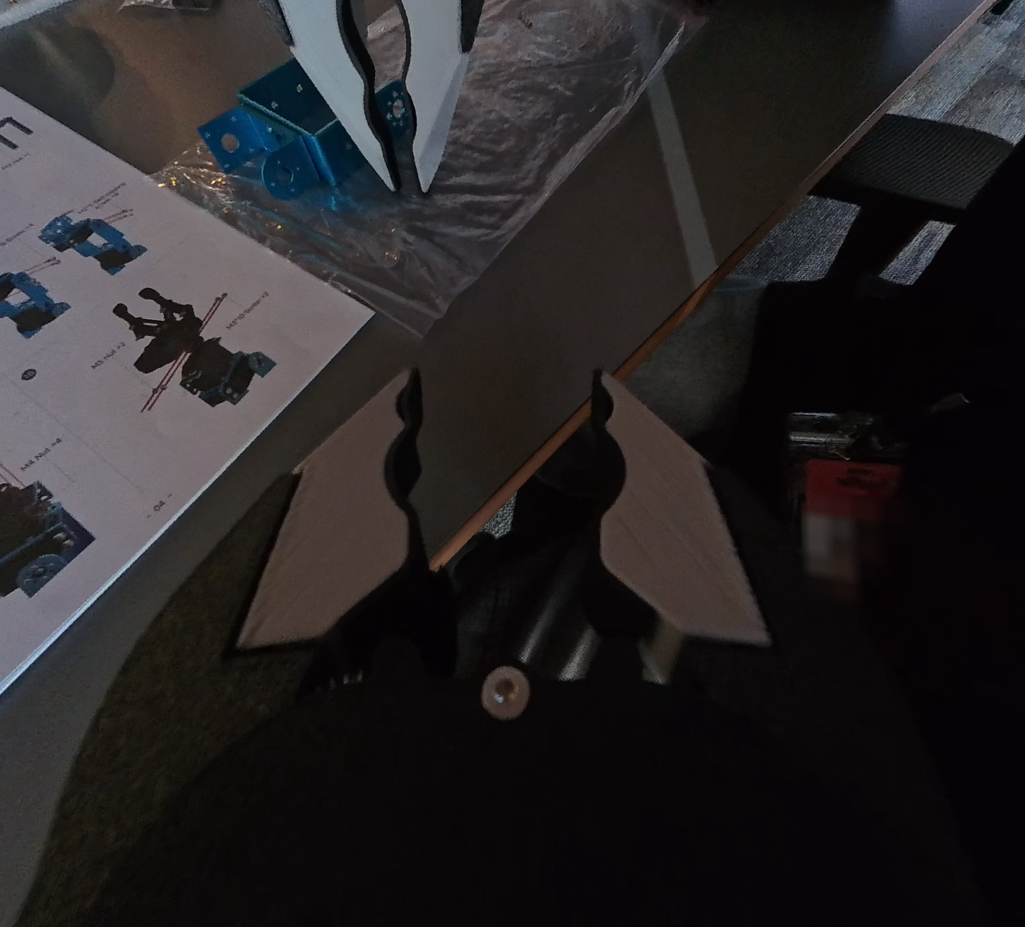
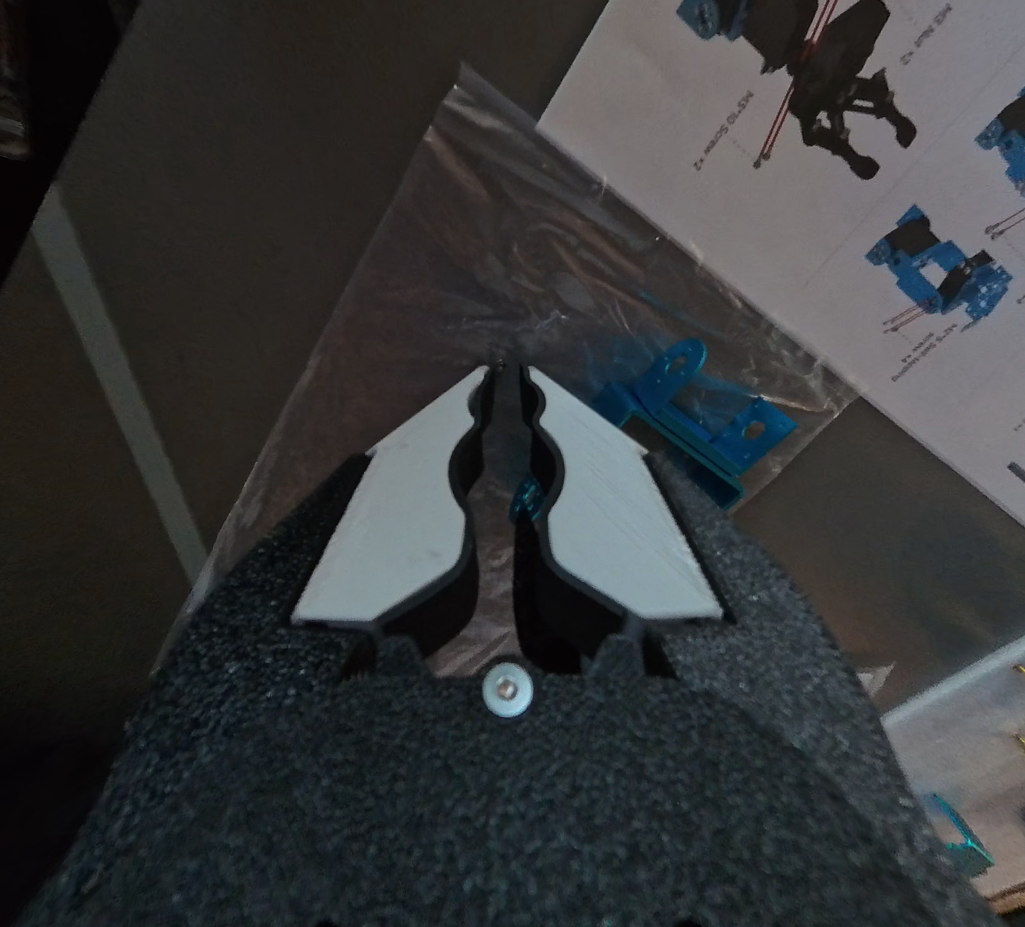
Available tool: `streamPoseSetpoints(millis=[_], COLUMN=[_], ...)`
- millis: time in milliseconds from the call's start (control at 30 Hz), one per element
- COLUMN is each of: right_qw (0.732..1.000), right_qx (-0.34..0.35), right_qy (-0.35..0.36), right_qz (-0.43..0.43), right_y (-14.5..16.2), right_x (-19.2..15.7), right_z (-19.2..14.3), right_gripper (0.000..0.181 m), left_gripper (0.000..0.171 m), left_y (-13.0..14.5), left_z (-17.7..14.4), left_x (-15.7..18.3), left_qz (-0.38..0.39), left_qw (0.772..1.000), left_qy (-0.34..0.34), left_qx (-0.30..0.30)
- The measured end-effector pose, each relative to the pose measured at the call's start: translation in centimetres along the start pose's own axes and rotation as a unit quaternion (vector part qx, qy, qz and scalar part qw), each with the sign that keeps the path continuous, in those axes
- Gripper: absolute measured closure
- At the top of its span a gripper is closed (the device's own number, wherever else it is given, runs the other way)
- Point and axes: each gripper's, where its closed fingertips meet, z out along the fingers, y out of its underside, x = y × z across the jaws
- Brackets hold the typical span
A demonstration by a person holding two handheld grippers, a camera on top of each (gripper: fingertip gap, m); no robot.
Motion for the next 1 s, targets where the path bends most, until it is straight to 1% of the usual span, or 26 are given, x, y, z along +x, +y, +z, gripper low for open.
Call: streamPoseSetpoints(millis=[233,400,533,633,733,900,1000], right_qw=[1.000,1.000,0.999,0.998,0.998,0.999,0.998], right_qx=[0.002,0.003,0.014,0.021,0.023,0.044,0.060], right_qy=[-0.003,-0.019,-0.048,-0.062,-0.053,-0.022,-0.017], right_qz=[-0.006,0.001,0.019,0.021,0.009,0.004,0.014], right_y=[-0.3,-0.2,-0.2,-0.2,-0.2,0.0,0.4], right_x=[-0.2,-0.2,-0.3,-0.2,-0.2,0.2,0.0], right_z=[0.1,0.1,0.1,0.1,0.1,-0.5,-1.2], right_gripper=[0.176,0.177,0.178,0.178,0.179,0.181,0.181], left_gripper=[0.111,0.111,0.111,0.111,0.111,0.113,0.113], left_y=[0.2,0.5,0.6,0.5,-0.1,-2.0,-2.9], left_z=[0.0,0.3,0.5,0.5,0.5,0.6,1.0], left_x=[0.0,0.3,0.5,0.5,0.4,-1.4,-3.4], left_qz=[0.001,0.005,0.007,0.008,0.014,0.031,0.044], left_qw=[1.000,1.000,1.000,1.000,1.000,0.999,0.999], left_qy=[0.002,0.007,0.007,0.007,0.004,-0.007,-0.012], left_qx=[-0.005,-0.012,-0.015,-0.015,-0.009,0.000,-0.012])
